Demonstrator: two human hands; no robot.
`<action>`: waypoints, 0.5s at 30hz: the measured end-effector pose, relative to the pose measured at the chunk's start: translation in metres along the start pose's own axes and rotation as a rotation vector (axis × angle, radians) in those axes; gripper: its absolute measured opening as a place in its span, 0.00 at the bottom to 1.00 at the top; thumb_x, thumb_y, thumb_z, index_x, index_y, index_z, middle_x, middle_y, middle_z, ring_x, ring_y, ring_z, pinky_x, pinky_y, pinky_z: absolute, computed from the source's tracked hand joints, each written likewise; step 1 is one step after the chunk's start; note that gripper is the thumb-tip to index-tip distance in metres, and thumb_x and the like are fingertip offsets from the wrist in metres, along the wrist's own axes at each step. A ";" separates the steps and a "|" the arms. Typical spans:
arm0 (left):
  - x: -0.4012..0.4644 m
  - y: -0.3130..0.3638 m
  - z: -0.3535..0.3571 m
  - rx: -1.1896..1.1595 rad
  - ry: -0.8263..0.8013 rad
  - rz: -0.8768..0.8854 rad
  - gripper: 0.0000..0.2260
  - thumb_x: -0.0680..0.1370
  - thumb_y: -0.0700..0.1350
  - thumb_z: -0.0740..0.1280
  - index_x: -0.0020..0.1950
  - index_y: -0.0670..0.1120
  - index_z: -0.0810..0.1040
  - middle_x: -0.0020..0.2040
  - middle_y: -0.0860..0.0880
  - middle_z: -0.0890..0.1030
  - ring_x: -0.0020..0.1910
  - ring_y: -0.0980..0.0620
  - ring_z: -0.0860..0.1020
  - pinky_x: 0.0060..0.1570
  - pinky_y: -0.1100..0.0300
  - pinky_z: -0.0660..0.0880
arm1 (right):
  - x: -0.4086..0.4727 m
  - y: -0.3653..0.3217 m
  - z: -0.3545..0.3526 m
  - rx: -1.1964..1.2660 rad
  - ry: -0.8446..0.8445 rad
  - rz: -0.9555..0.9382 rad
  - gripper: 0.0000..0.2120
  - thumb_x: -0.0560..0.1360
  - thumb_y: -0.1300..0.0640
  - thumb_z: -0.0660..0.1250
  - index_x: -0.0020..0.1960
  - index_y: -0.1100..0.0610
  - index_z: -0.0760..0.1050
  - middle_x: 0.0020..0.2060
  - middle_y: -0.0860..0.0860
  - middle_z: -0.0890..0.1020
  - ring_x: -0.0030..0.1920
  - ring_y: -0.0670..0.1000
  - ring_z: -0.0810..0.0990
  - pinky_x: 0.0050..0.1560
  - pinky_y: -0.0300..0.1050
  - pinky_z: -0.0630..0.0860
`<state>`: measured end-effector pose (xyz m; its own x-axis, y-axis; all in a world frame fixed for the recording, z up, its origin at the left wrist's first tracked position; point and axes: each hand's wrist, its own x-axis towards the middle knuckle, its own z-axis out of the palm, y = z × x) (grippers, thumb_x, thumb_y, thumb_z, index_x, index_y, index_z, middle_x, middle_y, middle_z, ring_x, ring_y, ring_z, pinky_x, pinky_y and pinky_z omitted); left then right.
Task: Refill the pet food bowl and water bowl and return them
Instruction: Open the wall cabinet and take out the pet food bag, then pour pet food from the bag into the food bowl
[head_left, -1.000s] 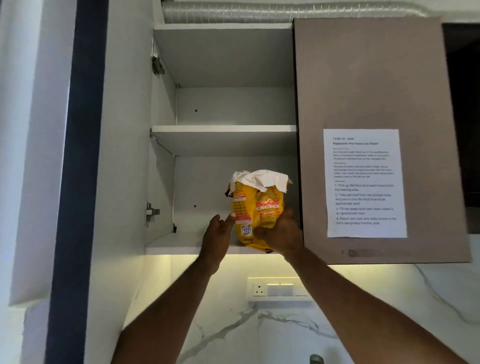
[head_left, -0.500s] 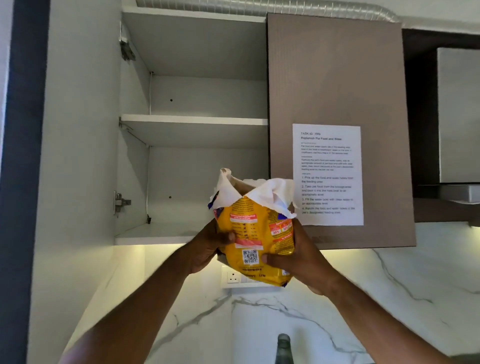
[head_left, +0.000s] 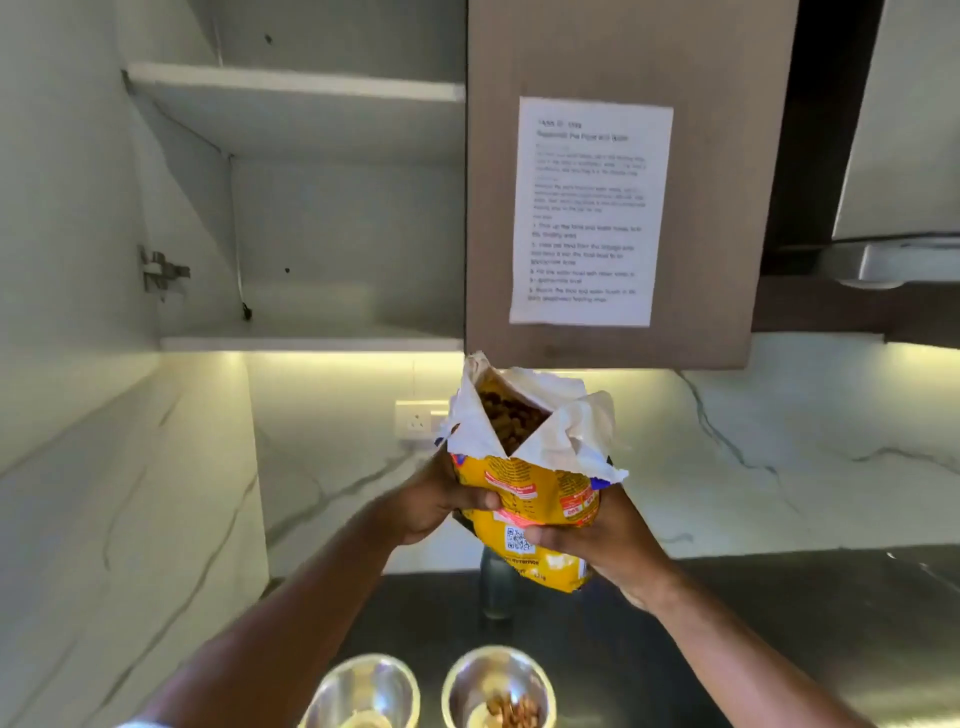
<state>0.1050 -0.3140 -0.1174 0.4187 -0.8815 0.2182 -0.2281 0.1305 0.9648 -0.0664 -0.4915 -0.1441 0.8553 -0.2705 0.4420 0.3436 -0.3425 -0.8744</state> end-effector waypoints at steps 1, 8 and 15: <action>0.001 -0.010 0.008 0.005 -0.019 -0.021 0.39 0.67 0.46 0.83 0.73 0.36 0.72 0.67 0.31 0.78 0.66 0.31 0.78 0.65 0.38 0.76 | -0.009 0.009 -0.005 0.007 0.003 0.017 0.38 0.66 0.63 0.83 0.72 0.60 0.70 0.61 0.60 0.84 0.62 0.61 0.83 0.61 0.64 0.81; 0.008 -0.088 0.075 -0.028 -0.107 -0.178 0.28 0.69 0.36 0.77 0.69 0.42 0.78 0.66 0.39 0.82 0.65 0.41 0.80 0.61 0.52 0.79 | -0.075 0.089 -0.045 -0.011 0.078 0.251 0.47 0.60 0.53 0.88 0.73 0.56 0.69 0.60 0.55 0.85 0.61 0.56 0.84 0.61 0.61 0.81; 0.043 -0.149 0.116 0.057 -0.167 -0.423 0.27 0.66 0.28 0.78 0.63 0.34 0.78 0.43 0.48 0.89 0.43 0.59 0.85 0.42 0.63 0.80 | -0.108 0.157 -0.070 -0.049 0.149 0.463 0.46 0.56 0.47 0.88 0.70 0.50 0.73 0.59 0.51 0.85 0.60 0.50 0.84 0.61 0.56 0.82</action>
<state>0.0546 -0.4241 -0.2685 0.3394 -0.9135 -0.2244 -0.1178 -0.2780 0.9533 -0.1318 -0.5788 -0.3151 0.8477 -0.5293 0.0354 -0.0818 -0.1963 -0.9771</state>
